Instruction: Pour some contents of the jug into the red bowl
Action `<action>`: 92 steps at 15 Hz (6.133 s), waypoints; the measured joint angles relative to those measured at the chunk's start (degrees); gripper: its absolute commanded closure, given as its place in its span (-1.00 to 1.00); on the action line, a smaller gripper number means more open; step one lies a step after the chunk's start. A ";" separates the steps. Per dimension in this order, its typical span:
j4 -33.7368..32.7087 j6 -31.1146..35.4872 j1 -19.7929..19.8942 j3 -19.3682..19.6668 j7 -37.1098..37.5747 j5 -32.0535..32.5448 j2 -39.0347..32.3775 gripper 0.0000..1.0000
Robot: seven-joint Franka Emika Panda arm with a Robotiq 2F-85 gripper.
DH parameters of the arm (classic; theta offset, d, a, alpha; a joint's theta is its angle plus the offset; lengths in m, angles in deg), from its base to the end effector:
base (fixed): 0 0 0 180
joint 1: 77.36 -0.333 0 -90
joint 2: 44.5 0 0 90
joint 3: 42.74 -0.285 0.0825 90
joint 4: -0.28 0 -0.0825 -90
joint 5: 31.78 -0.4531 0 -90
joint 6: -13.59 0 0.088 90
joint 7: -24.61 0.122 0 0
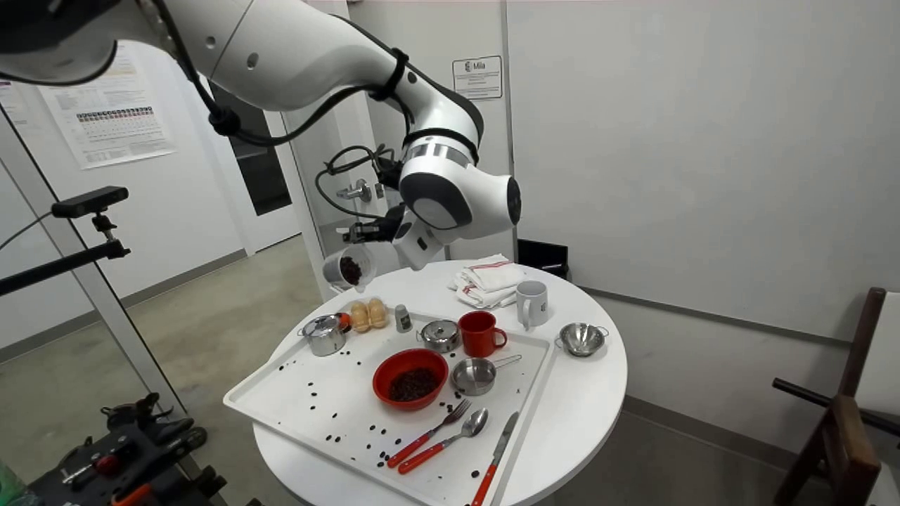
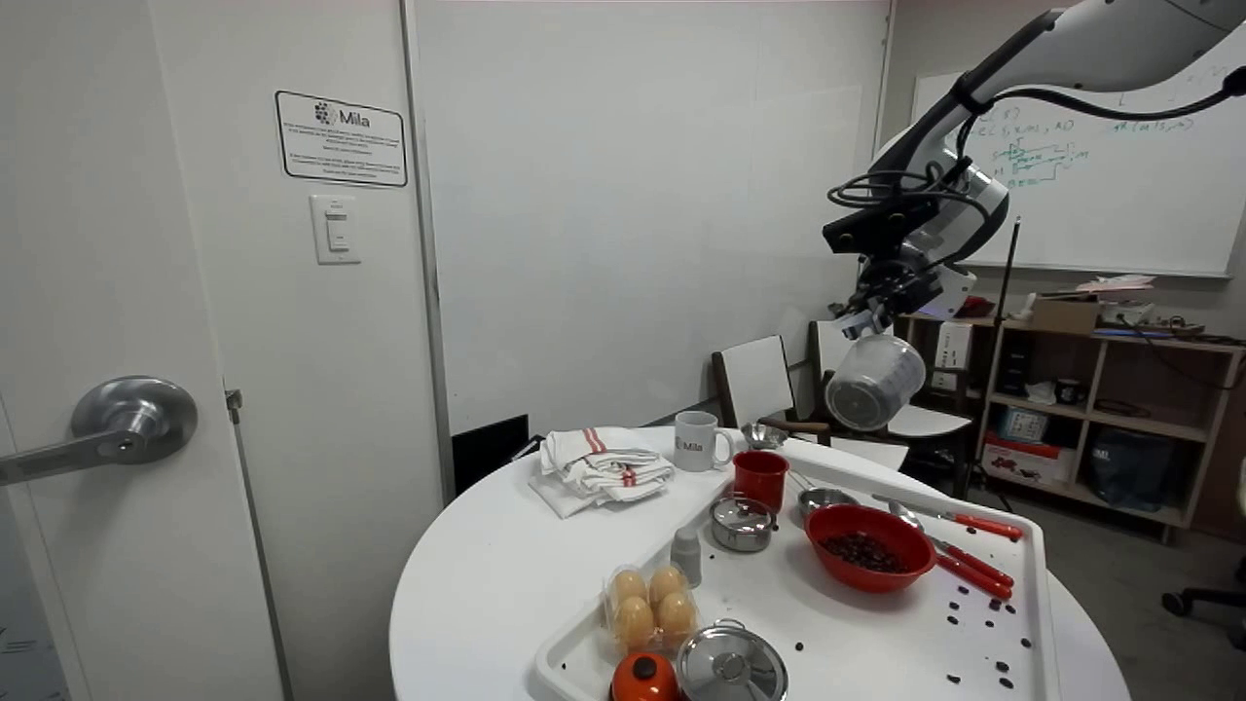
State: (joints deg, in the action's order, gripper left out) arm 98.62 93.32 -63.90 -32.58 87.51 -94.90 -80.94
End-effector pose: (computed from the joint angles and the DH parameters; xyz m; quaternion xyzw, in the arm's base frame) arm 0.6138 -0.1328 0.1563 -0.4620 0.6548 0.5198 0.2959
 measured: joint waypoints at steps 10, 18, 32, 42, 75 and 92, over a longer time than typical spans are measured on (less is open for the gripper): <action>-0.48 1.21 0.91 1.05 0.00 -1.03 -1.23 0.77; -2.85 -1.49 4.21 0.96 0.00 -9.61 -4.12 0.77; -5.85 -10.27 6.81 -0.35 0.01 -21.12 -9.86 0.77; -6.33 -14.73 7.21 -0.86 0.16 -24.14 -11.04 0.77; -10.47 -9.41 2.90 3.09 6.57 -7.83 -10.00 0.77; 5.09 39.71 -18.37 -1.51 5.22 13.02 2.25 0.77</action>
State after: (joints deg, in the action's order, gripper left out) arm 103.70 133.03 -82.28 -34.09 92.73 -81.88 -78.69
